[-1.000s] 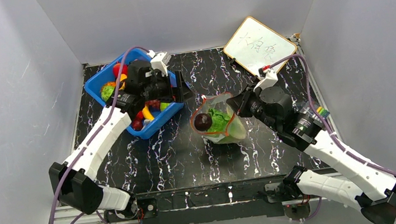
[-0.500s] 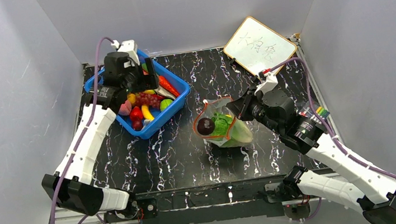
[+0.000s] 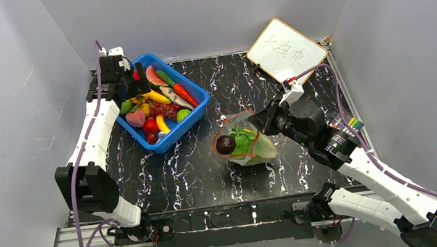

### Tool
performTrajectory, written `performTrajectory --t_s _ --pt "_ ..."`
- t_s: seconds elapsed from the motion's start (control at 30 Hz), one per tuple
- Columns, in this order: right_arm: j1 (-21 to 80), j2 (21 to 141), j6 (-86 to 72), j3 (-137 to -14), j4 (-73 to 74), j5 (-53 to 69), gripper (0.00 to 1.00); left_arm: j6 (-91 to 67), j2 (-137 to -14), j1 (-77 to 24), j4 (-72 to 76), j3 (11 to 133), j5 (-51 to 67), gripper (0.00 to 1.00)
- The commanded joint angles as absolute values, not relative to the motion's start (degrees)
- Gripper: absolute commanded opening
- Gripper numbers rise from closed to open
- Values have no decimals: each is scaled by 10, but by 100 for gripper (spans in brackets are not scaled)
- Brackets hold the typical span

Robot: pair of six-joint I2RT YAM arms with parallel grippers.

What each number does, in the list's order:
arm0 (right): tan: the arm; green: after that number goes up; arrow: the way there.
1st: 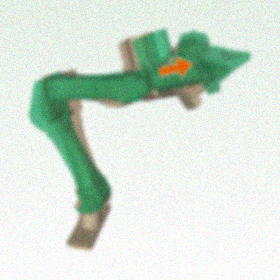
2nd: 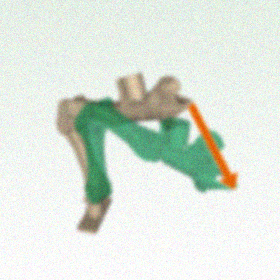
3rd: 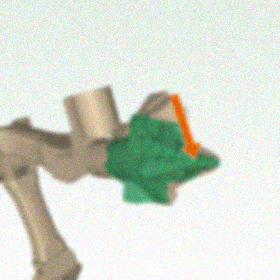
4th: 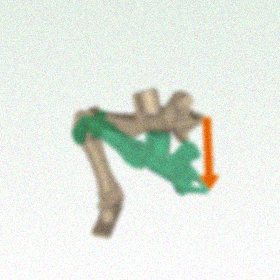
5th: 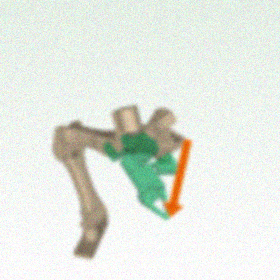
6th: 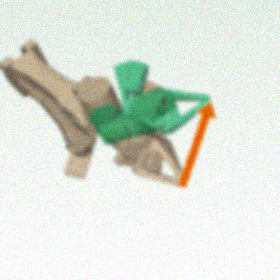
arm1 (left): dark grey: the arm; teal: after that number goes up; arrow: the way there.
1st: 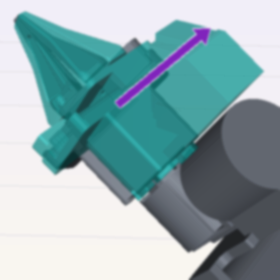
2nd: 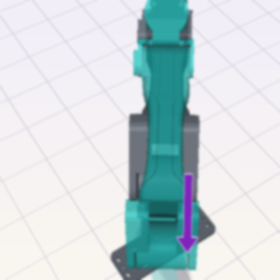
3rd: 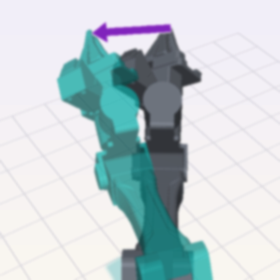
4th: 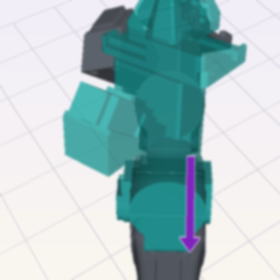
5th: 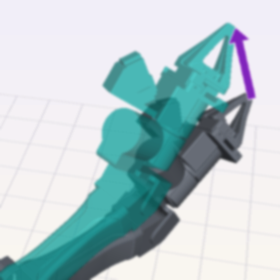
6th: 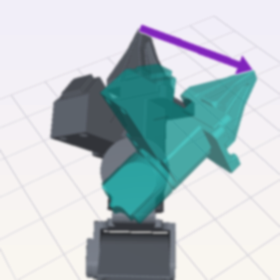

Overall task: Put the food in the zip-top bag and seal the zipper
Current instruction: Pick up the fake vegetable from the bin.

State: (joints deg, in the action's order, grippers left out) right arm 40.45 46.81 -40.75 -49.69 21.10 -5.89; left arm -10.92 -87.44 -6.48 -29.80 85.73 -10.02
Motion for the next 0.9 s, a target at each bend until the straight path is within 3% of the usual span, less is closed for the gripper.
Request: performTrajectory --t_s 0.0,0.3,0.87 --pt "405 457 -411 -503 176 -47 0 -109 -894 -15 -292 881 -58 98" --pt "405 468 -410 -511 192 -44 0 -123 -934 43 -235 854 18 98" --pt "405 436 -422 -502 208 -59 0 -108 -988 71 -204 836 -35 98"
